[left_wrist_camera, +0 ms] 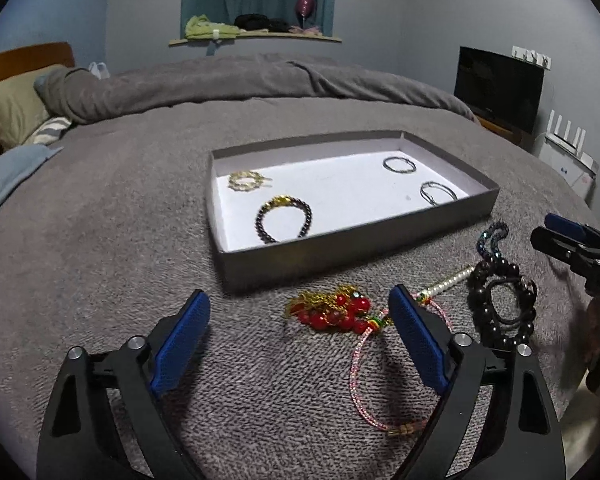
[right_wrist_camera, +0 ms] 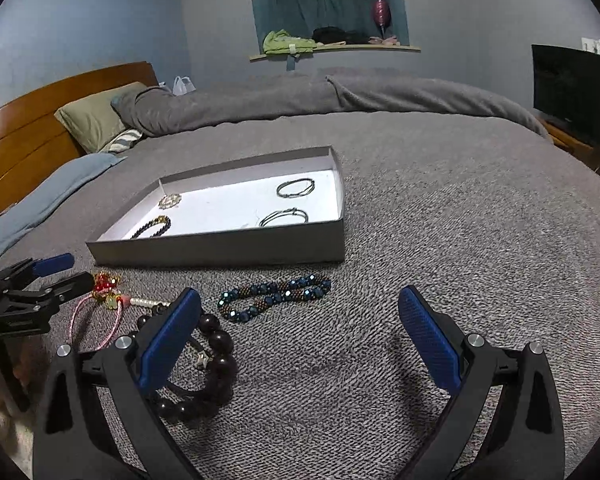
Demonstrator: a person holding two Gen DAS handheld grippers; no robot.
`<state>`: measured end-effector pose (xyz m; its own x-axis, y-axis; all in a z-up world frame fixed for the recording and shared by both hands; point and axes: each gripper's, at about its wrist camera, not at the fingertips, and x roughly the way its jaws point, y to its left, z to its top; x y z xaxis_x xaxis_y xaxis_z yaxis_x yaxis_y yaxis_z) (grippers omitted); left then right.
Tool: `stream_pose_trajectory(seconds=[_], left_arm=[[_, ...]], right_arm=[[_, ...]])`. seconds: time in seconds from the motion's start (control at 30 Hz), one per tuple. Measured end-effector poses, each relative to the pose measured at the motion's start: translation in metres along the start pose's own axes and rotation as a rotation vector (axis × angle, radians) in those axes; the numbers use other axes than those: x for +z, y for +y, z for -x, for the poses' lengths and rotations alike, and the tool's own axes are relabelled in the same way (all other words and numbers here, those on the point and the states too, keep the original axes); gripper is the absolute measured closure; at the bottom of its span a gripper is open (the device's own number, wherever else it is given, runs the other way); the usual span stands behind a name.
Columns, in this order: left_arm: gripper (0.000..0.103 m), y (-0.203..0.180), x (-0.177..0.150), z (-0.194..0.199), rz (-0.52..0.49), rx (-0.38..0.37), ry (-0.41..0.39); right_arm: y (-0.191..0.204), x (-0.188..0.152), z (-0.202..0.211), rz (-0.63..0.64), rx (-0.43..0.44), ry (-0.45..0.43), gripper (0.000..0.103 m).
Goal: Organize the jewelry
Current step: 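Move both tools back over the remaining jewelry pile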
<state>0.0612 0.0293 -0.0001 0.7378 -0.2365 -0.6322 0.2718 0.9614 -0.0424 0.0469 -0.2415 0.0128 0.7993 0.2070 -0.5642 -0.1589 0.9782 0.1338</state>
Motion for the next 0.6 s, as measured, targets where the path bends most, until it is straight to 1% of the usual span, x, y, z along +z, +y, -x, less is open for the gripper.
stream_pose_trajectory(seconds=[0.07,0.13,0.33,0.37,0.5,0.53,0.6], left_arm=[[0.028,0.000,0.000,-0.003,-0.001,-0.013,0.017],[0.034,0.002,0.001,-0.008,0.017,-0.025,0.036],[0.041,0.011,0.002,-0.015,0.067,-0.048,0.062],[0.043,0.011,0.002,-0.016,0.072,-0.057,0.066],[0.046,0.009,0.004,-0.018,0.071,-0.071,0.067],[0.049,0.008,0.005,-0.019,0.069,-0.073,0.069],[0.058,0.007,0.005,-0.020,0.062,-0.077,0.069]], right_arm=[[0.001,0.000,-0.003,0.001,0.000,0.006,0.005],[0.003,0.000,-0.005,0.007,0.003,0.010,0.005],[0.007,0.000,-0.005,0.025,0.003,0.001,0.005],[0.007,-0.001,-0.005,0.023,0.004,0.002,0.005],[0.006,-0.001,-0.007,0.016,0.007,0.009,0.005],[0.006,-0.001,-0.007,0.015,0.008,0.008,0.005],[0.006,0.000,-0.007,0.015,0.008,0.006,0.005]])
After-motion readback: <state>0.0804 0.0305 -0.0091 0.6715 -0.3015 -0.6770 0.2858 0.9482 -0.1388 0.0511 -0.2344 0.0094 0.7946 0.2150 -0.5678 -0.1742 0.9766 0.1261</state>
